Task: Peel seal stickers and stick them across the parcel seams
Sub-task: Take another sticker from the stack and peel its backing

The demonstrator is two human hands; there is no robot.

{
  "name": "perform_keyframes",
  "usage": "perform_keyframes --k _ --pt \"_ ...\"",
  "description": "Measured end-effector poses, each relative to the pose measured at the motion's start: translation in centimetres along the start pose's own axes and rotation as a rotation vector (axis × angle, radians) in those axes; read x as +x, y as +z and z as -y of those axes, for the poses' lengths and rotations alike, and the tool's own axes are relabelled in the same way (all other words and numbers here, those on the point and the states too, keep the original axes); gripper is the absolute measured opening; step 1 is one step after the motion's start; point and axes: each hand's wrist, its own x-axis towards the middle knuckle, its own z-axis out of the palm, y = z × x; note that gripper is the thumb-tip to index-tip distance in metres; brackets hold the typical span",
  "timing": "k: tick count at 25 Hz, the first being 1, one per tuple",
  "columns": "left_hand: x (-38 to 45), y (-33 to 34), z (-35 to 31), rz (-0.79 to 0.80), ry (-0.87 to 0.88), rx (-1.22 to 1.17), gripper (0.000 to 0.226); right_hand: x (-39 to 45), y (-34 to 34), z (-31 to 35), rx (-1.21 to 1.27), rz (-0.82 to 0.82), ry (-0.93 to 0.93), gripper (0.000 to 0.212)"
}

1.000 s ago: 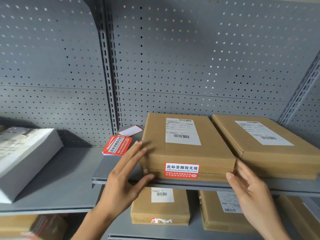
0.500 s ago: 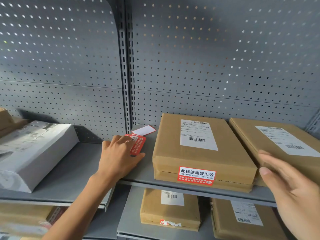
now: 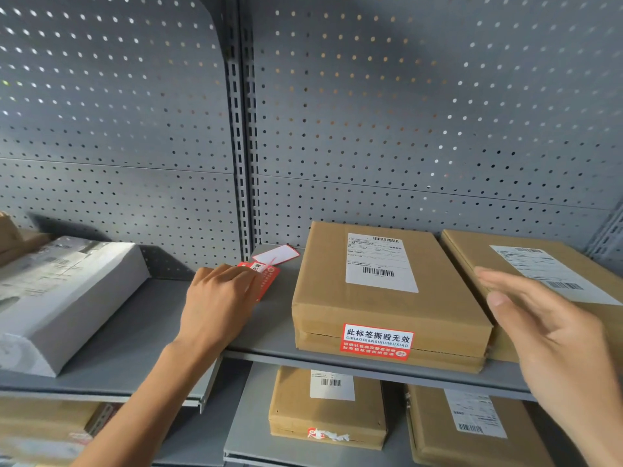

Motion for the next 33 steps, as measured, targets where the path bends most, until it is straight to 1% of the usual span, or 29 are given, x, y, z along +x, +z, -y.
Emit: perform_keyframes --k 3,5,7,10,12,14,16,20,23,25,27,28,31,33 --pt "0.6 -1.1 0.5 -0.076 0.040 -0.074 0.024 1.1 1.2 1.5 -0.002 0.053 -0.050 0.023" --pt "2.0 -2.5 0.1 -0.201 0.044 -0.125 0.019 2.3 2.5 2.7 0.017 0.121 -0.057 0.019" --pt "4.4 -4.3 -1.3 -0.330 0.098 -0.172 0.020 3.7 4.1 4.1 0.053 0.232 -0.019 0.016" --pt "8.1 -6.5 -4.8 -0.464 0.310 -0.207 0.020 6.0 6.3 5.7 0.153 0.349 0.070 0.019" --pt "9.8 -7.4 -6.9 -0.491 0.461 -0.208 0.019 7.2 7.2 6.5 0.277 0.368 0.171 0.029" --pt "10.7 -7.7 -8.4 -0.493 0.582 -0.200 0.020 7.9 7.2 6.9 0.423 0.363 0.267 0.042" --pt "11.1 -7.7 -9.3 -0.488 0.657 -0.182 0.020 8.3 6.6 6.8 0.515 0.340 0.309 0.045" --pt "11.2 -7.1 -10.1 -0.489 0.718 -0.177 0.021 8.1 5.0 6.1 0.544 0.288 0.291 0.026" --pt "11.2 -6.5 -10.7 -0.455 0.672 -0.227 0.025 7.6 4.2 5.6 0.550 0.247 0.271 0.015" --pt "11.0 -6.3 -11.1 -0.382 0.560 -0.344 0.034 7.4 3.8 5.4 0.560 0.201 0.256 0.013" --pt "10.8 -6.6 -11.9 -0.295 0.433 -0.477 0.048 7.2 3.4 5.2 0.539 0.158 0.228 0.014" --pt "10.7 -6.9 -12.4 -0.283 0.405 -0.495 0.052 7.1 3.4 5.1 0.510 0.140 0.207 0.015" --pt "10.9 -7.8 -14.5 -0.289 0.469 -0.423 0.052 6.6 3.6 5.2 0.465 0.132 0.148 0.017" --pt "11.1 -7.9 -15.3 -0.242 0.492 -0.446 0.050 6.2 3.6 5.3 0.473 0.163 0.119 0.017"
